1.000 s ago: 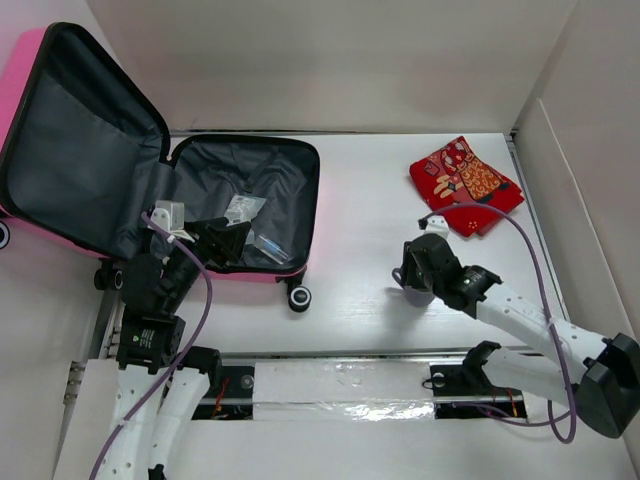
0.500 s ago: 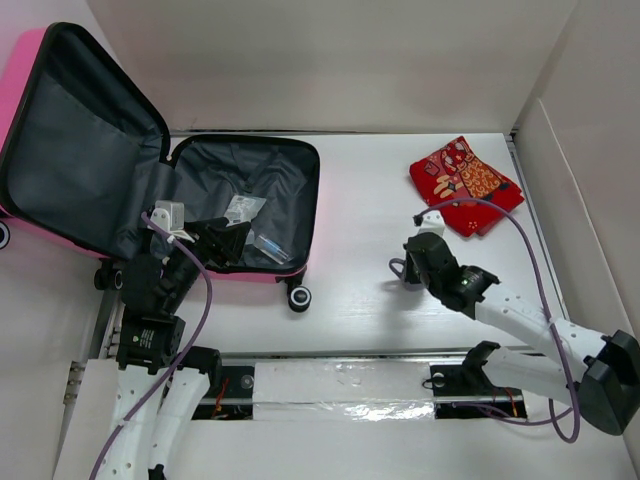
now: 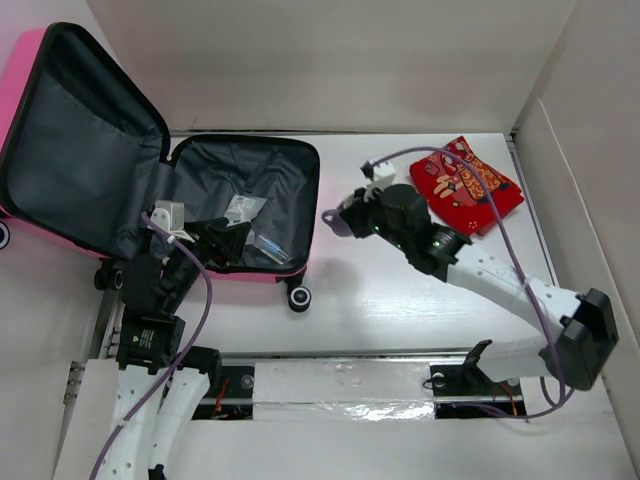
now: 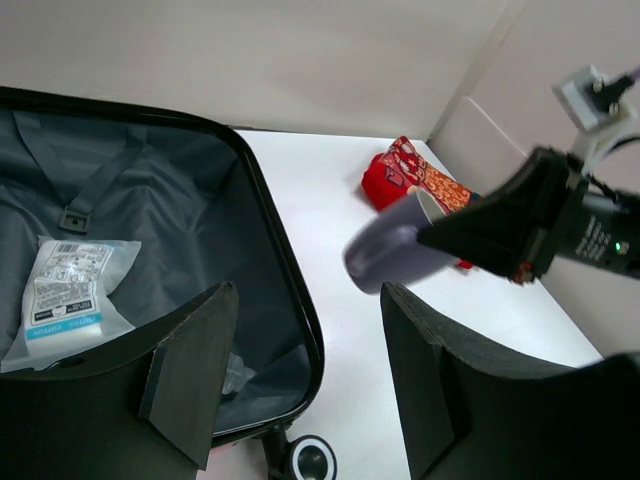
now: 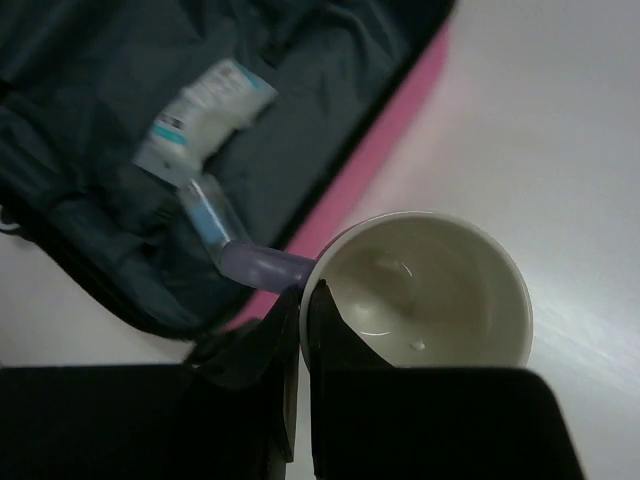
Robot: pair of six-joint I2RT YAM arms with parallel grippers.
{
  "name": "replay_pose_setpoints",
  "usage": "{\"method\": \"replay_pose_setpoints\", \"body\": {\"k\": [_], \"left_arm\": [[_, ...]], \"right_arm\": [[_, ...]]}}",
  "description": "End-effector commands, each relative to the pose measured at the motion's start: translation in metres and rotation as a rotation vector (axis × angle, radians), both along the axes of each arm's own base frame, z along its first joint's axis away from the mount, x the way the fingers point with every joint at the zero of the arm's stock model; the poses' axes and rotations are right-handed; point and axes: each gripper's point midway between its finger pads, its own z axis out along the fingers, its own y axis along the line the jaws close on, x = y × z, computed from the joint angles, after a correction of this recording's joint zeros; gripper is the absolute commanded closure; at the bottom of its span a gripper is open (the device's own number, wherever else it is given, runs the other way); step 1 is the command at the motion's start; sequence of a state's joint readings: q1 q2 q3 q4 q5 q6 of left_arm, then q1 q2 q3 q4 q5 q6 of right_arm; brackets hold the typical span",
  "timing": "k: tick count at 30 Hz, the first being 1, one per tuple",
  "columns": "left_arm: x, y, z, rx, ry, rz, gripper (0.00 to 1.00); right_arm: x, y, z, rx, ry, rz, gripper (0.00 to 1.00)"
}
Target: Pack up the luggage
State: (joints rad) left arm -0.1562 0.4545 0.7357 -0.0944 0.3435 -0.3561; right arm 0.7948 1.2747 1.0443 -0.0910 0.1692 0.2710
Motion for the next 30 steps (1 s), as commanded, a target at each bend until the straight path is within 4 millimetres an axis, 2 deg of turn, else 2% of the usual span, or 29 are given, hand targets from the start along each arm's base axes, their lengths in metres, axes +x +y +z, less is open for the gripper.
{"method": "replay_pose_setpoints", "body": {"k": [1,2,3,4,5,7,8,9,10,11,12,13,14,15,16,22,23,24,25,26,27,28,30], "left_arm": [[-0.003,0.0,0.022,-0.009,-0.078,-0.005,0.44],[-0.003,0.0,0.021,-0.008,-0.077,-0.003,0.44],[-0.004,0.0,0.022,-0.009,-0.078,-0.005,0.44],[-0.005,0.0,0.023,-0.008,-0.083,-0.005,0.44],[-0.006,0.0,0.024,-0.008,-0.087,-0.004,0.44],[-0.005,0.001,0.024,-0.008,-0.086,0.002,0.44],[-0.006,0.001,0.024,-0.007,-0.087,0.003,0.44],[-0.005,0.002,0.023,-0.006,-0.083,0.005,0.44],[-0.006,0.001,0.024,-0.007,-0.087,0.003,0.44],[-0.006,0.001,0.024,-0.008,-0.089,0.0,0.44],[-0.006,0.001,0.024,-0.007,-0.089,0.0,0.44],[-0.006,0.001,0.024,-0.008,-0.086,0.002,0.44],[-0.006,0.002,0.025,-0.007,-0.087,0.005,0.44],[-0.006,0.002,0.024,-0.005,-0.086,0.006,0.44],[-0.005,0.002,0.022,-0.005,-0.082,0.005,0.44],[-0.004,0.0,0.023,-0.006,-0.079,-0.003,0.44],[-0.004,0.0,0.023,-0.005,-0.08,-0.006,0.44],[-0.004,-0.001,0.022,-0.005,-0.08,-0.009,0.44],[-0.004,-0.001,0.023,-0.005,-0.081,-0.009,0.44],[-0.004,-0.001,0.023,-0.005,-0.081,-0.007,0.44],[-0.003,0.0,0.022,-0.005,-0.078,-0.003,0.44],[-0.003,0.0,0.022,-0.004,-0.075,-0.003,0.44],[-0.003,0.0,0.021,-0.004,-0.077,-0.004,0.44]], "right_arm": [[-0.002,0.07,0.119,0.234,-0.274,0.236,1.0],[0.005,0.088,0.106,0.207,-0.259,0.266,1.0],[0.006,0.102,0.106,0.203,-0.262,0.294,1.0],[0.008,0.114,0.124,0.222,-0.29,0.332,1.0],[0.02,0.131,0.1,0.191,-0.251,0.344,1.0],[0.024,0.152,0.09,0.187,-0.223,0.406,1.0],[0.029,0.162,0.101,0.202,-0.236,0.423,1.0],[0.038,0.177,0.075,0.172,-0.193,0.44,1.0],[0.043,0.183,0.065,0.157,-0.171,0.467,1.0],[0.048,0.191,0.079,0.162,-0.198,0.483,1.0],[0.061,0.201,0.051,0.124,-0.153,0.488,1.0],[0.06,0.205,0.033,0.08,-0.097,0.515,1.0],[0.068,0.205,0.026,0.05,-0.088,0.52,1.0],[0.073,0.209,0.038,0.053,-0.107,0.523,1.0],[0.076,0.213,0.017,0.022,-0.069,0.526,1.0],[0.11,0.195,-0.014,0.052,0.03,0.518,1.0],[0.116,0.195,-0.031,0.052,0.068,0.513,1.0],[0.122,0.192,-0.038,0.055,0.089,0.509,1.0],[0.132,0.188,-0.034,0.066,0.089,0.502,0.99],[0.135,0.19,-0.05,0.05,0.12,0.501,0.95],[0.144,0.185,-0.053,0.048,0.124,0.482,0.88],[0.149,0.184,-0.052,0.041,0.12,0.461,0.7],[0.16,0.182,-0.038,0.048,0.088,0.441,0.49]]}}
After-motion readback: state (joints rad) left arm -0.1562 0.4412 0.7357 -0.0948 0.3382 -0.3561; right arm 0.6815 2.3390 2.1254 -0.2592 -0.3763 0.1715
